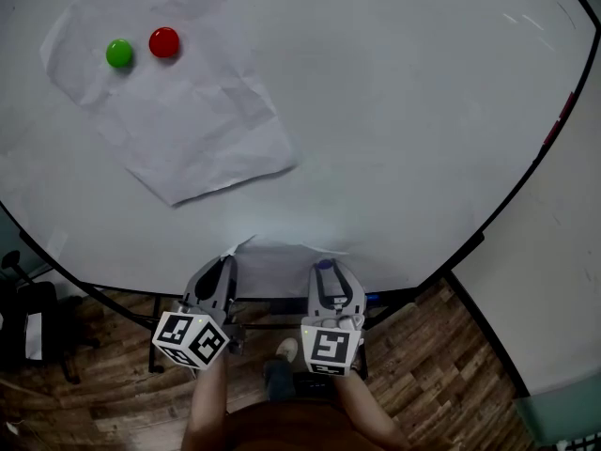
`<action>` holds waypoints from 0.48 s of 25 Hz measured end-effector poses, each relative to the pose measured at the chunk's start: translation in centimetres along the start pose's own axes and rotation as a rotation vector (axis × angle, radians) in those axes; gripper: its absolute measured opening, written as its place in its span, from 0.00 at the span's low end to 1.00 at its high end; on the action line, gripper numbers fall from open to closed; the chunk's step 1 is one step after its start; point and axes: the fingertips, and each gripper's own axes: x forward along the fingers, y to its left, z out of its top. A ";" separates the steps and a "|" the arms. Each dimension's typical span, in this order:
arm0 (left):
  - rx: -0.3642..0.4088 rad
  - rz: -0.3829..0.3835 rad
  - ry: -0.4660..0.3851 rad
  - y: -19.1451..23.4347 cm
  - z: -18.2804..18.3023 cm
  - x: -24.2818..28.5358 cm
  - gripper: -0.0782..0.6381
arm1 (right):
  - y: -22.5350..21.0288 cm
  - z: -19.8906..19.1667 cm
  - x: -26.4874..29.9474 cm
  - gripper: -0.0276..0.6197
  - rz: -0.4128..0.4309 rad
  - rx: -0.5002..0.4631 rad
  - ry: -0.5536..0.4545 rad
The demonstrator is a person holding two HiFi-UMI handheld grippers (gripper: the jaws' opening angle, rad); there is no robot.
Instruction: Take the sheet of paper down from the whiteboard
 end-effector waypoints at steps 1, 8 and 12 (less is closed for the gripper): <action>0.000 0.002 -0.003 0.1 0.1 -0.1 0.14 | 0.0 0.0 0.0 0.25 0.000 -0.001 0.001; -0.012 0.030 -0.023 1.3 0.9 -1.0 0.14 | 0.2 0.0 0.1 0.25 -0.003 0.009 0.003; -0.022 0.049 -0.031 2.0 1.5 -1.3 0.14 | 0.2 0.0 0.3 0.25 -0.004 0.009 0.001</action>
